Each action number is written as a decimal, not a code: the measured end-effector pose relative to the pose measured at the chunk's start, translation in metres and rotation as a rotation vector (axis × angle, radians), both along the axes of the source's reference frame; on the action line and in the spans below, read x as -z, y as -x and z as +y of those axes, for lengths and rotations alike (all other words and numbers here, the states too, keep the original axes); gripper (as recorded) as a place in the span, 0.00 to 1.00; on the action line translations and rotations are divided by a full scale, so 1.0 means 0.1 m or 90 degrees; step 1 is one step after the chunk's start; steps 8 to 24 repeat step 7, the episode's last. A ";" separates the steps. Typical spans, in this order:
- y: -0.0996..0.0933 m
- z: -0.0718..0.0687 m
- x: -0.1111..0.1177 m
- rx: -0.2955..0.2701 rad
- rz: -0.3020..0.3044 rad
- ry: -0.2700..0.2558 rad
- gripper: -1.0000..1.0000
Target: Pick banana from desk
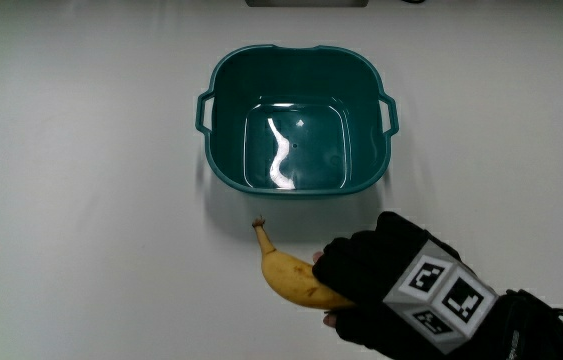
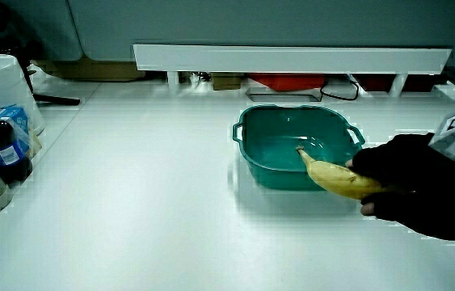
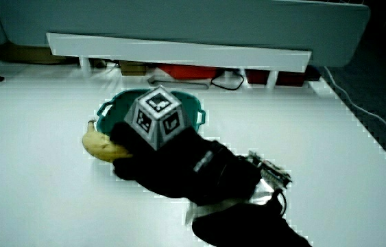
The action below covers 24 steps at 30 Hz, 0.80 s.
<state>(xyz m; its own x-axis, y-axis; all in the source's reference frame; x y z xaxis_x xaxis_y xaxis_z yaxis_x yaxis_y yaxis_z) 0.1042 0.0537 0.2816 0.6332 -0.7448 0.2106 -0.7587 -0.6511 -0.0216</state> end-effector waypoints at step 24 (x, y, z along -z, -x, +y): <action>0.05 -0.44 -0.17 -0.029 0.057 0.025 1.00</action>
